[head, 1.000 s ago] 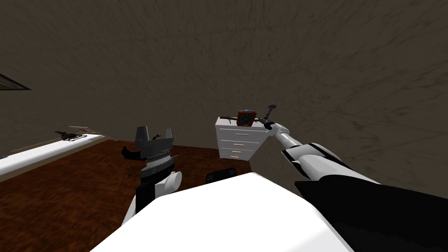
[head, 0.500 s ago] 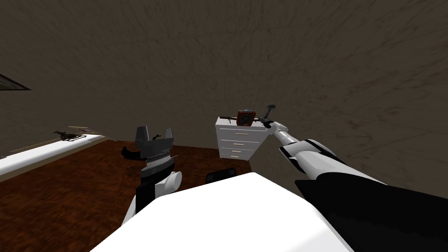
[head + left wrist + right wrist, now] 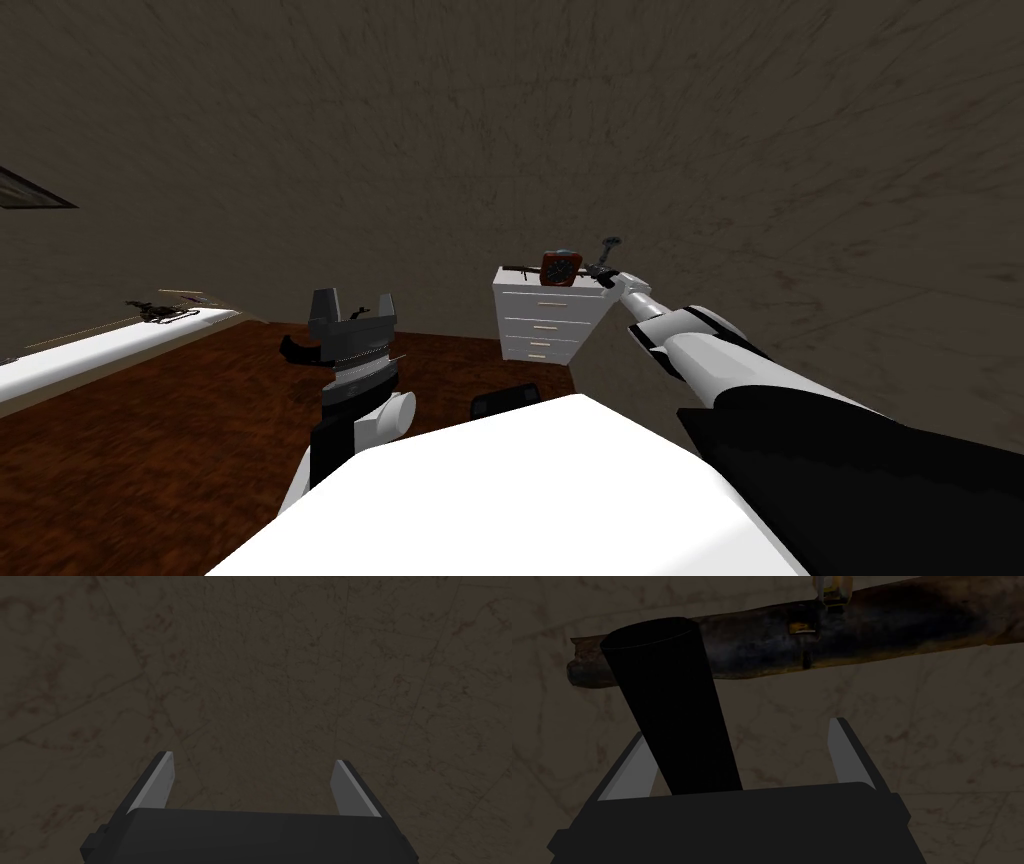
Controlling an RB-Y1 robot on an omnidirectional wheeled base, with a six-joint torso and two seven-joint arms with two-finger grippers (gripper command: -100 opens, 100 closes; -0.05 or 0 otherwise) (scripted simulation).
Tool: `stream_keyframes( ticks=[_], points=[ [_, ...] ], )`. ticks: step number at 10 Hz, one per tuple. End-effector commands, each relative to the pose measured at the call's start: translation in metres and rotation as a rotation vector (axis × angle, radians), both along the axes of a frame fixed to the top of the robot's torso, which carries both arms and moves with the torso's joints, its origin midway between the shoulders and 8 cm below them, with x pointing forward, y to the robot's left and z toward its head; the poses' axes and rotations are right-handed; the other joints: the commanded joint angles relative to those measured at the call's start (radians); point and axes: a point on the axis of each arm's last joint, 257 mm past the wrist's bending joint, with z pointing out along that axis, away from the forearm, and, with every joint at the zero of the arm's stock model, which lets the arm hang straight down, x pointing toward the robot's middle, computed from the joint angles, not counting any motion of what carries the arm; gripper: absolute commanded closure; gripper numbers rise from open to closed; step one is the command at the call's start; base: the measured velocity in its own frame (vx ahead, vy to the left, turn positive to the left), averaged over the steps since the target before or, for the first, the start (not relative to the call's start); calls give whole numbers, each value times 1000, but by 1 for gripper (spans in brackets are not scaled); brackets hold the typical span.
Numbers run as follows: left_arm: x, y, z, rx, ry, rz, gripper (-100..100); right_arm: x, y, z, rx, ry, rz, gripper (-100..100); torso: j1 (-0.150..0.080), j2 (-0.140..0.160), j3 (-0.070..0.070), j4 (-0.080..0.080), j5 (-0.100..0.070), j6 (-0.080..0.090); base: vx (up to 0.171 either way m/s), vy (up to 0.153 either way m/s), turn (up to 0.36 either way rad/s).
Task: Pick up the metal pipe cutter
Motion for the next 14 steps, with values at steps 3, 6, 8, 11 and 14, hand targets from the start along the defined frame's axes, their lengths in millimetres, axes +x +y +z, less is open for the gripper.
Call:
stream_keyframes(
  ticks=[3, 6, 8, 11, 14],
  points=[
    [0, 0, 0, 0, 0, 0, 0, 5, -9, 22, 11, -26, -31, -100, 0, 0, 0, 0, 0, 0, 3, -1, 1],
    [0, 0, 0, 0, 0, 0, 0, 24, 21, 12, 16, -21, -10, -100, -5, 1, 0, 0, -1, 1, -4, -45, -102],
    [0, 0, 0, 0, 0, 0, 0, 22, 18, 10, 18, -16, -17, -100, -4, 0, 0, 0, -1, 0, 1, -33, 26],
    [0, 0, 0, 0, 0, 0, 0, 52, 67, 17, -1, -25, 13, -100, -6, 1, 0, 0, -2, 1, 0, -83, -154],
    [0, 0, 0, 0, 0, 0, 0, 70, 107, 13, 3, -24, 44, -100, -5, 0, 0, 0, -1, 1, 1, -70, -82]
  ],
)
